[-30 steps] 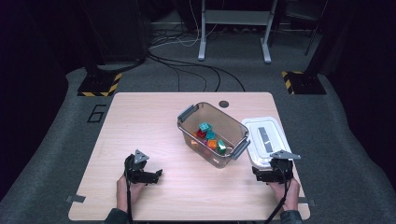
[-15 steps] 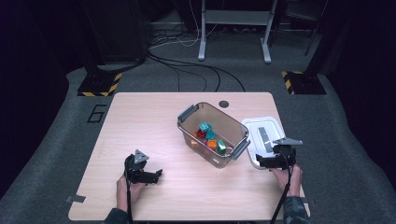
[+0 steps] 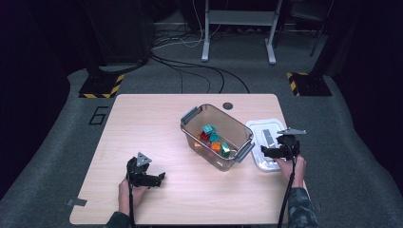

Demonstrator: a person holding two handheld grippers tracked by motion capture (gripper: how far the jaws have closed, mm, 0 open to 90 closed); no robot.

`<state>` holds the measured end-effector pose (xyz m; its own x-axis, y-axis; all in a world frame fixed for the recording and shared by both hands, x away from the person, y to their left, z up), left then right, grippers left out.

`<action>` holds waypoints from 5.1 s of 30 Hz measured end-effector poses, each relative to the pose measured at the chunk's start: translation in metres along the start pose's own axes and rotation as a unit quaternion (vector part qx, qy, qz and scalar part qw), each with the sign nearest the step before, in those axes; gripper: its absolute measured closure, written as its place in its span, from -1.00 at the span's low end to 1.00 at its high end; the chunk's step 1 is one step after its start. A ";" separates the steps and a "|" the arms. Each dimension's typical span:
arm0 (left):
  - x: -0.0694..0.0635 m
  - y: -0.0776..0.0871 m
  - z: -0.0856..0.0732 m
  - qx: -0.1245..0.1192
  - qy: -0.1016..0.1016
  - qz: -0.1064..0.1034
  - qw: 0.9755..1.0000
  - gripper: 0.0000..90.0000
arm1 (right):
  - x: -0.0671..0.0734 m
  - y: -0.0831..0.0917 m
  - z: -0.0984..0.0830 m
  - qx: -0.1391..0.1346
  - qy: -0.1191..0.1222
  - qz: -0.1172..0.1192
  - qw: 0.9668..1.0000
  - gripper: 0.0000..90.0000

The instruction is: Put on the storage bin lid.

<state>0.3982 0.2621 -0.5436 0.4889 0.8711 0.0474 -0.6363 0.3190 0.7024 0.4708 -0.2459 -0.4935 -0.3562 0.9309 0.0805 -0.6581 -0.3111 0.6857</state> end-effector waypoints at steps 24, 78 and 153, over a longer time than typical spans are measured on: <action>0.000 0.000 0.000 -0.002 -0.003 0.001 1.000 -0.96 | -0.021 -0.040 0.009 0.025 -0.042 -0.050 0.998 0.23; -0.001 0.001 0.000 -0.004 -0.001 0.003 1.000 -0.93 | -0.015 0.007 0.033 -0.004 -0.006 -0.048 0.999 0.48; -0.001 0.001 -0.001 -0.006 0.001 0.004 1.000 -0.91 | 0.065 0.063 0.141 -0.051 0.091 0.084 0.991 0.48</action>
<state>0.3968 0.2620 -0.5432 0.4828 0.8742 0.0516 -0.6474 0.3166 0.6933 0.4992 -0.1781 -0.3431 -0.5743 0.8171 0.0500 -0.6395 -0.4859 0.5958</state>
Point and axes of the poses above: each handheld gripper's, and its own axes: y roughly backward along the jaws, z roughly out of its top, x roughly to its left, the point moved 2 cm from there along -y, roughly forward along the jaws, and after that the axes turned 3 degrees about z, right-handed, at the moved point
